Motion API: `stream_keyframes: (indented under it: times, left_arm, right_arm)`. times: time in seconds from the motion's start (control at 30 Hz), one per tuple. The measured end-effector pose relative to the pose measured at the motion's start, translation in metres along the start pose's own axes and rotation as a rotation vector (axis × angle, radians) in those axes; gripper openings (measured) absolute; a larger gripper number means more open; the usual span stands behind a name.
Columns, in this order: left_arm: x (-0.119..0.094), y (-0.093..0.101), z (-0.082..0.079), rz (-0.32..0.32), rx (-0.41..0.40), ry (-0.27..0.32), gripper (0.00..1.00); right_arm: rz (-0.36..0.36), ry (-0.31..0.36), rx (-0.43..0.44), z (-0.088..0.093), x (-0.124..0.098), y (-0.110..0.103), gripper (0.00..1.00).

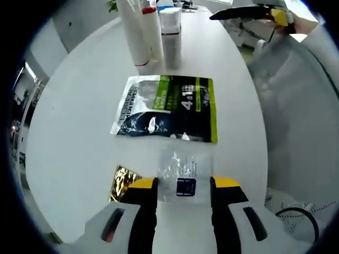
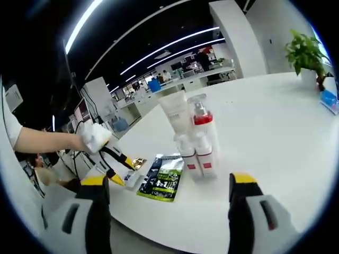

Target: Arrange the skincare products in the storage area until every visible bottle or jar stands upright without overlapping.

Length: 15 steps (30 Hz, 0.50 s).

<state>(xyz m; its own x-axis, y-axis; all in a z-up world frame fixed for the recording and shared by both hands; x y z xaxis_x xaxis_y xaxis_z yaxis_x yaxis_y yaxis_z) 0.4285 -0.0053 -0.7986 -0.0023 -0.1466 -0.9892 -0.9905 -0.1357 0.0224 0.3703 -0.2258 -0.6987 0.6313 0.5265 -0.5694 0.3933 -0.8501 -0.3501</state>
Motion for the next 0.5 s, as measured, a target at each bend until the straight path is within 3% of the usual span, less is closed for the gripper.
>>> stream_keyframes:
  times: [0.33,0.5]
  left_arm:
    - [0.013,-0.001,0.007,-0.01,0.022,-0.039,0.37]
    - [0.012,-0.002,0.006,-0.008,0.017,-0.029,0.37]
  right_arm:
    - [0.0,-0.003,0.003,0.001,0.0,0.001,0.93]
    - [-0.001,-0.005,0.003,0.001,0.0,0.0,0.93]
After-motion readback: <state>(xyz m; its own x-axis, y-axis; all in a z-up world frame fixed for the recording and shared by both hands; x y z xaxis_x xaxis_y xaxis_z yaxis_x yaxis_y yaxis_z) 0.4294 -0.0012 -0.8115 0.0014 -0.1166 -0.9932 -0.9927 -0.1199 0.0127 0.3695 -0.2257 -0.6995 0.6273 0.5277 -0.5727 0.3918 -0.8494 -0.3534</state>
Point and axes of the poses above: the point that each gripper's makers call its tool centre point, and the gripper's own axes: x roughly forward along the fingers, y roughly to its right, z roughly out of its underside, the point moved 2 cm from there along -x, roughly backward along the fingers, and after that the axes turned 14 degrees about -y, right-handed, at the moved point
